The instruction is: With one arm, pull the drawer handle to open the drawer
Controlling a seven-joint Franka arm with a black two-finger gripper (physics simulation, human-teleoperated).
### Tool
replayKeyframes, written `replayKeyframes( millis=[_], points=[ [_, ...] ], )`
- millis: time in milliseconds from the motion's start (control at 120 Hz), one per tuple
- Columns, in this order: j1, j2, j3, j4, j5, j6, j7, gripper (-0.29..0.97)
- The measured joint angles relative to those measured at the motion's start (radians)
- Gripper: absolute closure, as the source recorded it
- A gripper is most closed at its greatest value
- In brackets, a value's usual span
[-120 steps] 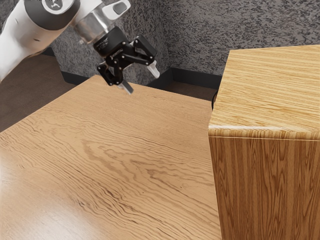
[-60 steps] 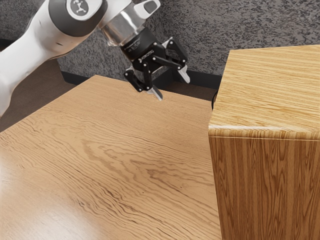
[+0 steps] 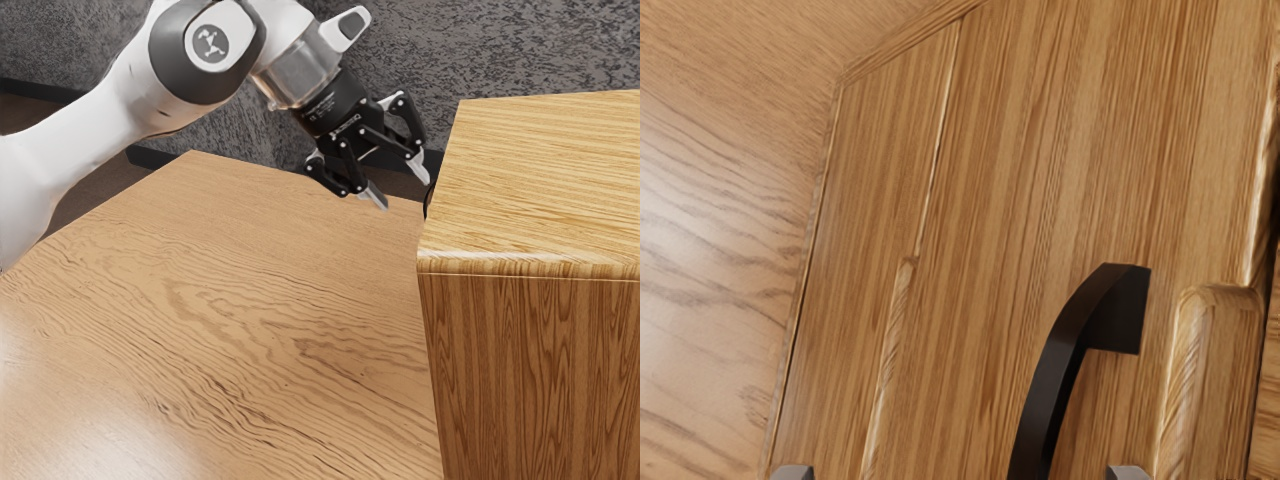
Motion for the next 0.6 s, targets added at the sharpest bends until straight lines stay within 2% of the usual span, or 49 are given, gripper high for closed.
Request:
replayKeyframes(
  millis=[600],
  points=[
    [0.0, 0.008, -0.01, -0.054, -0.002, 0.09, 0.036, 0.41]
  ],
)
